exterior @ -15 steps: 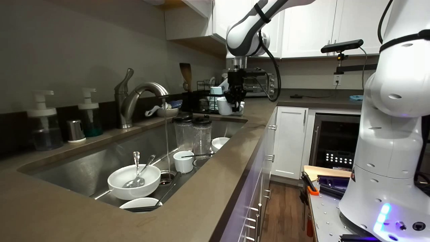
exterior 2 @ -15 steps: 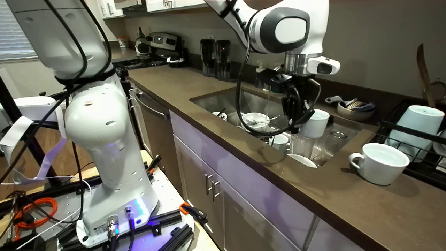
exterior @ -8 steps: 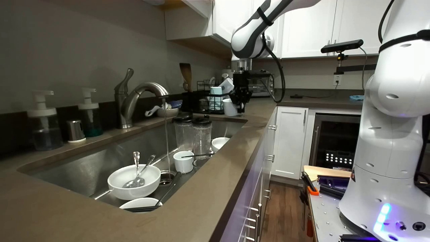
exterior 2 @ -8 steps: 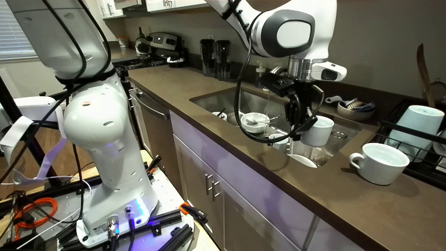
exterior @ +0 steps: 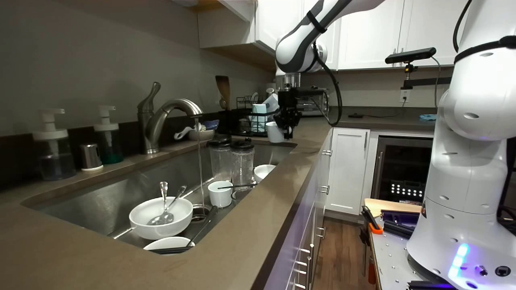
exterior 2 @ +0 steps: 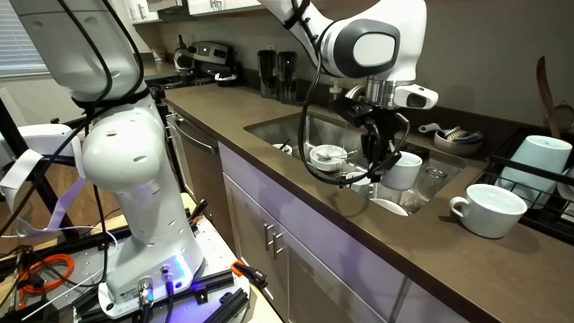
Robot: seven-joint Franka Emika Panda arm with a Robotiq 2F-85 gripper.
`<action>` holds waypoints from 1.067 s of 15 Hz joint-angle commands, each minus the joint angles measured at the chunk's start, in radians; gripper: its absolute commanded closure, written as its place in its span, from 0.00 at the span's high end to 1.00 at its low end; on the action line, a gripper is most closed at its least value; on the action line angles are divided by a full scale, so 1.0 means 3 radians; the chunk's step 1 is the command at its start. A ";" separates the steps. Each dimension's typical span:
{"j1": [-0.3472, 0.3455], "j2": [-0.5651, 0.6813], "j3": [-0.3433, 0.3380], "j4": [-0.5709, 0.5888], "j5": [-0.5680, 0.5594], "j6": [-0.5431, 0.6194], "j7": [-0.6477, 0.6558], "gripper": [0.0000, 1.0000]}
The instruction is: Pick up the mug on the left, place it under the running faucet then place it on the right side of the countertop
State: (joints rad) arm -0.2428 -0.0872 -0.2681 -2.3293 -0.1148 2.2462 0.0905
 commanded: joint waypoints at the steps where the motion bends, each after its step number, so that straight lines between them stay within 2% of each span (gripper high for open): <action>1: 0.0054 -0.0002 0.0154 -0.0032 -0.0044 0.0048 0.0354 0.04; 6: 0.0049 0.0033 0.0186 0.0019 -0.0028 0.0010 0.0605 0.04; 16: -0.0128 0.0120 -0.0081 0.0229 0.0121 -0.0025 0.0460 0.04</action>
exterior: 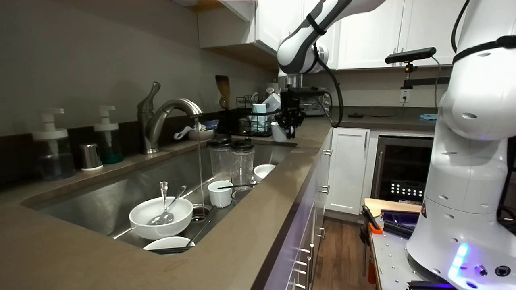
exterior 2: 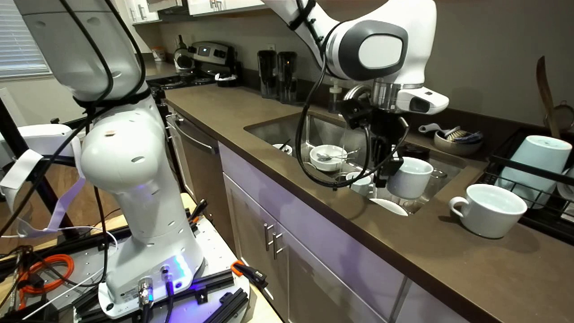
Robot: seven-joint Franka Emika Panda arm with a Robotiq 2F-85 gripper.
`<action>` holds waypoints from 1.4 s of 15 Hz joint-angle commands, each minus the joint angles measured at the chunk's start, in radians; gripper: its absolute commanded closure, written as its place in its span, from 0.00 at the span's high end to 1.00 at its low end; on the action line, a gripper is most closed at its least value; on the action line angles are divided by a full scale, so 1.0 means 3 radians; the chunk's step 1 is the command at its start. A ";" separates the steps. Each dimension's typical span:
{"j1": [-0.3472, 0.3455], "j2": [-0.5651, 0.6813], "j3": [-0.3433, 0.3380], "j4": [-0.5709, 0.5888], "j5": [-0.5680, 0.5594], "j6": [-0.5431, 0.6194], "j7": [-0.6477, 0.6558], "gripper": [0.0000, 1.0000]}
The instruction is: Pick up the mug on the left, place it under the running faucet then place it on the right side of the countertop
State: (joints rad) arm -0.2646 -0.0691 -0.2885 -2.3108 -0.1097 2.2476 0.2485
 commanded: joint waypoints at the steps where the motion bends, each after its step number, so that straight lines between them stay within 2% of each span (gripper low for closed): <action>1: -0.0062 0.0085 -0.0028 0.0209 0.0116 -0.0034 -0.0076 0.04; 10: -0.0099 0.0447 -0.0127 0.0656 0.0349 -0.0134 -0.0150 0.04; 21: -0.0237 0.0781 -0.0186 0.0942 0.0563 -0.0224 -0.0209 0.04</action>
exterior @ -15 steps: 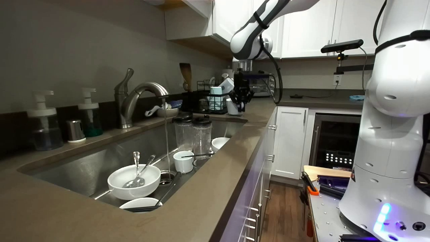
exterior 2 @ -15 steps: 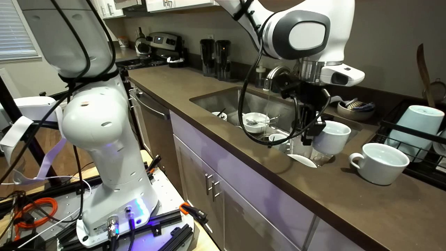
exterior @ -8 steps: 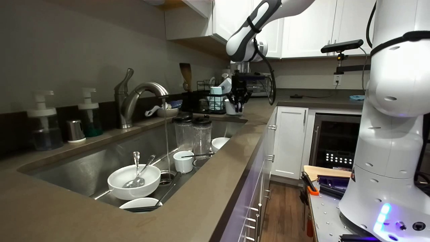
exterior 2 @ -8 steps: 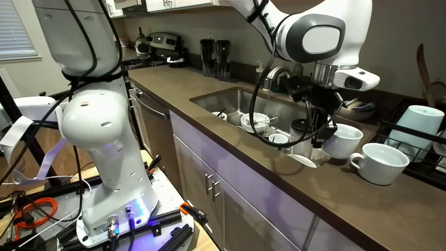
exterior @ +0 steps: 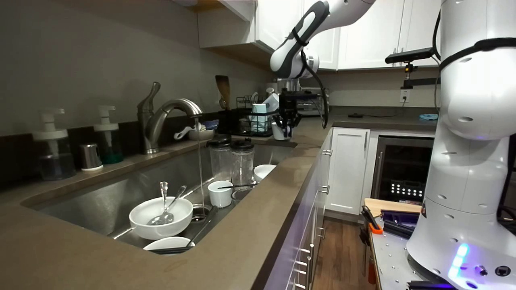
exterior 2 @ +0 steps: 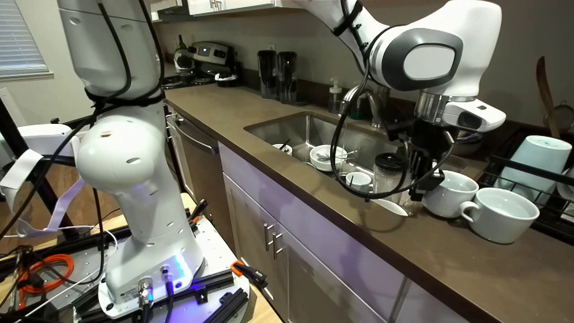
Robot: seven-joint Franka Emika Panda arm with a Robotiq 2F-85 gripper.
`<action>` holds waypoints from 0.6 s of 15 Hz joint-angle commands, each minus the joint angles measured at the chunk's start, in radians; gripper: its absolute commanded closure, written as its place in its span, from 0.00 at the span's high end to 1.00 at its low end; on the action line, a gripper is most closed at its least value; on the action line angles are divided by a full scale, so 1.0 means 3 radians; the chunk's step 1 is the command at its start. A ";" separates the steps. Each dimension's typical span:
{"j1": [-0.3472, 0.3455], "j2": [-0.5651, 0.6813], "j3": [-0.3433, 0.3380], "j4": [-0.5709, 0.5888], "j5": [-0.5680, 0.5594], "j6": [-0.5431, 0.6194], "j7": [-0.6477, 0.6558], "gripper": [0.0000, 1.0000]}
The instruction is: Pick up the mug on the left, place it under the running faucet then place it on the right side of the countertop
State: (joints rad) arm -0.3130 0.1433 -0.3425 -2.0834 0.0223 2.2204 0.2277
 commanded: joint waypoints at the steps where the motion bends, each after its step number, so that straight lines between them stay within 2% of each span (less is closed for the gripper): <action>1: -0.0088 0.0099 -0.0011 0.0210 0.0139 -0.0146 -0.0142 0.04; 9: -0.0167 0.0234 -0.0039 0.0378 0.0185 -0.0216 -0.0139 0.04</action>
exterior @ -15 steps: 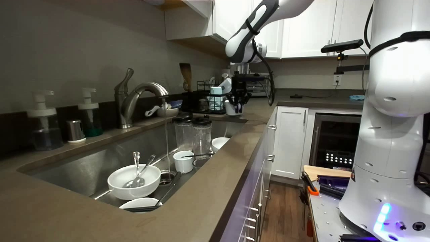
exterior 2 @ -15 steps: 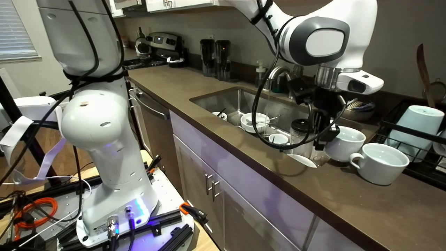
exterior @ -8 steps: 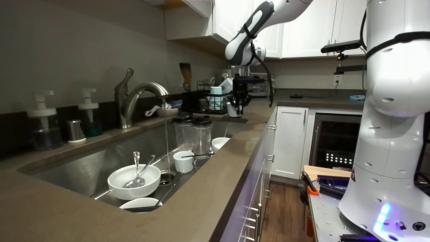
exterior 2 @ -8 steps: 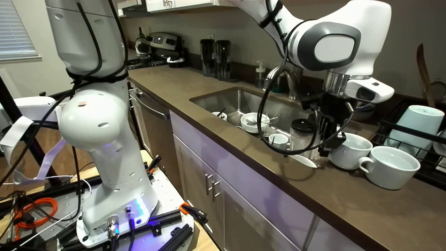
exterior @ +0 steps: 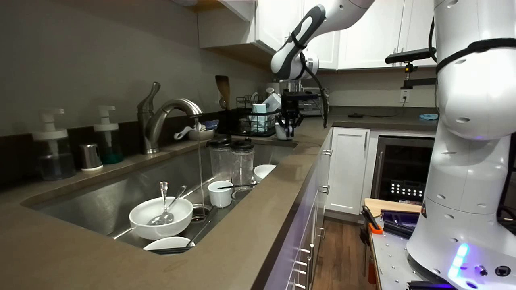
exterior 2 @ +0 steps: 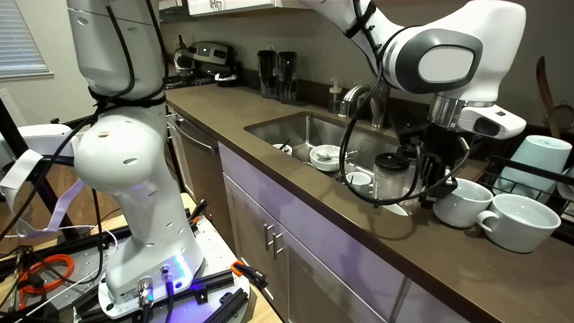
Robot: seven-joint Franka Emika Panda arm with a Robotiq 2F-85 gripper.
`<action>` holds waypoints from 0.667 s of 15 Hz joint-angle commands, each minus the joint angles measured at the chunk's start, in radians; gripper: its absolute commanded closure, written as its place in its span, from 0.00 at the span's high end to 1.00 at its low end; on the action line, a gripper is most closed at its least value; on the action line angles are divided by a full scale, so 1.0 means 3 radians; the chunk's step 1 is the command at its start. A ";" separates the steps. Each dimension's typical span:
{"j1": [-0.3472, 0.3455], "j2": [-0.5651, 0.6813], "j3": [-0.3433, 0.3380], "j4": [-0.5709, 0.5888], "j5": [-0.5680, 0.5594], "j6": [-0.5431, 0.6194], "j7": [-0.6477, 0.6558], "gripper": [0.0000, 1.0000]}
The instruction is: Pick up the mug on the left, place it under the running faucet then place it on the right side of the countertop
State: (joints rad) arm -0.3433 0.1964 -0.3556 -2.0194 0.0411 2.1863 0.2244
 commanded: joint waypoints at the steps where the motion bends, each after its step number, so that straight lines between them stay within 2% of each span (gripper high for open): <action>1: -0.0073 0.0070 0.0004 0.0176 0.0129 -0.0095 -0.0127 0.04; 10: -0.0100 0.0125 0.0007 0.0219 0.0165 -0.0071 -0.0130 0.04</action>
State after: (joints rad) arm -0.3593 0.2247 -0.3592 -1.9864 0.0559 2.1856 0.2242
